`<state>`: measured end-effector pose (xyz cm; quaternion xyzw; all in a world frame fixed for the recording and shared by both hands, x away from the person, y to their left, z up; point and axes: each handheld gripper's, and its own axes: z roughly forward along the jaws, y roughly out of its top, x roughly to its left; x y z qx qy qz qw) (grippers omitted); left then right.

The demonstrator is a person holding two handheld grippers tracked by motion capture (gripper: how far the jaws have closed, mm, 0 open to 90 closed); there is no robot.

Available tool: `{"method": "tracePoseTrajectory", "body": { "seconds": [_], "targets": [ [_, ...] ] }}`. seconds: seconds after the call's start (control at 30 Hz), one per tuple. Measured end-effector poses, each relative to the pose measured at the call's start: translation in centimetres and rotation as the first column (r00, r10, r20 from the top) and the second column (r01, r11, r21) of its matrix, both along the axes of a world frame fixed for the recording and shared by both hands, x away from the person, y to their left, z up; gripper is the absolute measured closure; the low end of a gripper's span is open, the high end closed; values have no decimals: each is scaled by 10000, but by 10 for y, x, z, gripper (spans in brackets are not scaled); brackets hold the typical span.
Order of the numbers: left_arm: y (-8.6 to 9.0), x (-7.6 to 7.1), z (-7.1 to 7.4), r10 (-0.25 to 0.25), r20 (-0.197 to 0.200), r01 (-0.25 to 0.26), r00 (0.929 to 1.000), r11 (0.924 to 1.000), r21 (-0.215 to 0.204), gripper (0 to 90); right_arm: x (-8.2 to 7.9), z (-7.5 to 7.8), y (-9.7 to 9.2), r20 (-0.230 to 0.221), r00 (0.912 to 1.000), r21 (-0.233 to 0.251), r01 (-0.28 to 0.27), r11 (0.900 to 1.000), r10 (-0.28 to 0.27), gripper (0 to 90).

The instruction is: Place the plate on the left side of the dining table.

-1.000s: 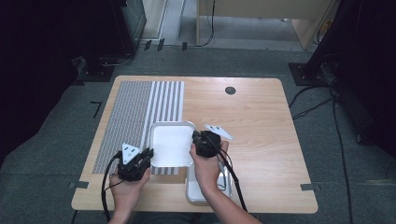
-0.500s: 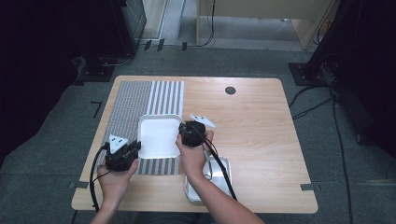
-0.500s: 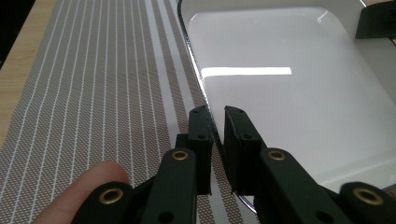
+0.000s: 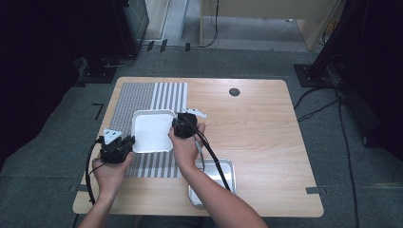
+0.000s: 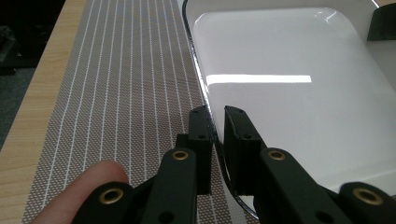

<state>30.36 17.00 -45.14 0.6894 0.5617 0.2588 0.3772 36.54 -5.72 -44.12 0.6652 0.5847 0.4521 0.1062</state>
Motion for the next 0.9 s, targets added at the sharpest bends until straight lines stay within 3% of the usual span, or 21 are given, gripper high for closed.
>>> {"method": "tracePoseTrajectory", "body": {
  "seconds": [0.5, 0.9],
  "targets": [
    [13, 35, -8, 381, -131, -378, 9992, 9992, 154, 836, 35, -14, 17, -494, 9987, 151, 118, 9998, -111, 900],
    [24, 70, -25, 952, -798, -922, 9923, 9949, 399, 845, 66, -39, 36, -1151, 9929, 176, 320, 9993, -298, 900]
  ]
}}
